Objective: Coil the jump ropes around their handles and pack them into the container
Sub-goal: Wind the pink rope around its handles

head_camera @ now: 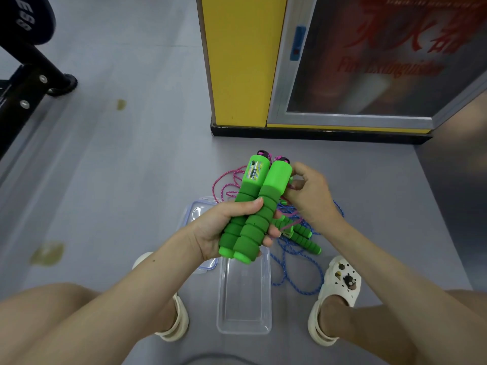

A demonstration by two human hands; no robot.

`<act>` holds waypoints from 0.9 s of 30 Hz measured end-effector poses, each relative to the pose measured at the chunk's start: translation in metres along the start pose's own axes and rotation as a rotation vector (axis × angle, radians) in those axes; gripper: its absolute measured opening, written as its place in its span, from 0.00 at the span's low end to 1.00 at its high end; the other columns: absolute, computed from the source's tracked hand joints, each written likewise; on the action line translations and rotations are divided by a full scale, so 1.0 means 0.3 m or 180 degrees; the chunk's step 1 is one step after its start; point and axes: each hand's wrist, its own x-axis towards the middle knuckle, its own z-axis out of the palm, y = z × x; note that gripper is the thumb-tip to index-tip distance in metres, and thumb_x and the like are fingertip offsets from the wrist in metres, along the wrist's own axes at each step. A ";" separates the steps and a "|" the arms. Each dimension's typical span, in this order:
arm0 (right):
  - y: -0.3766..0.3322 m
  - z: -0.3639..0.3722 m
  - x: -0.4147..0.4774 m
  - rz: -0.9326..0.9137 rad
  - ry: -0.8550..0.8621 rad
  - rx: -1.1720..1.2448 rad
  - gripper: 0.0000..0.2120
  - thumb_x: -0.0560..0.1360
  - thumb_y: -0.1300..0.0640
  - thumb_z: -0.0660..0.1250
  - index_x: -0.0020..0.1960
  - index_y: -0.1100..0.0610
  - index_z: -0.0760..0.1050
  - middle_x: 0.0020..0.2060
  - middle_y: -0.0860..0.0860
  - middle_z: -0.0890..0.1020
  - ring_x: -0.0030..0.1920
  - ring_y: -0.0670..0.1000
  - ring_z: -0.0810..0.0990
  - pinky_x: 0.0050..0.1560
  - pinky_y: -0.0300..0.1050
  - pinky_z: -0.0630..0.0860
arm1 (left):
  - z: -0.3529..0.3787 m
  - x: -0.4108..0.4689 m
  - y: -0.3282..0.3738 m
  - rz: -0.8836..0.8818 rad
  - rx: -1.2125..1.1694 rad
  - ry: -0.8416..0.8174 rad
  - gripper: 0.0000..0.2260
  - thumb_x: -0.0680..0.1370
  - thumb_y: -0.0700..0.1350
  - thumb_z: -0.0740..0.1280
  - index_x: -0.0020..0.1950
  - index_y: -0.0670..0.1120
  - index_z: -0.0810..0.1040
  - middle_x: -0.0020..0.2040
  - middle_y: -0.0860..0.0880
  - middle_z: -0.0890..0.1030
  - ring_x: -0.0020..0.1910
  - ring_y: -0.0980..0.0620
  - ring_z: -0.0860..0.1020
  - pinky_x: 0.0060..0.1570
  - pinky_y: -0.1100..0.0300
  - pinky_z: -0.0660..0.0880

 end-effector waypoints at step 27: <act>0.030 0.022 -0.002 -0.0171 -0.0274 -0.0975 0.12 0.74 0.53 0.70 0.36 0.58 0.74 0.50 0.46 0.75 0.52 0.46 0.71 0.49 0.38 0.64 | 0.013 0.017 0.017 0.0433 -0.0489 0.0925 0.17 0.71 0.49 0.65 0.52 0.37 0.77 0.39 0.41 0.82 0.29 0.49 0.80 0.27 0.61 0.77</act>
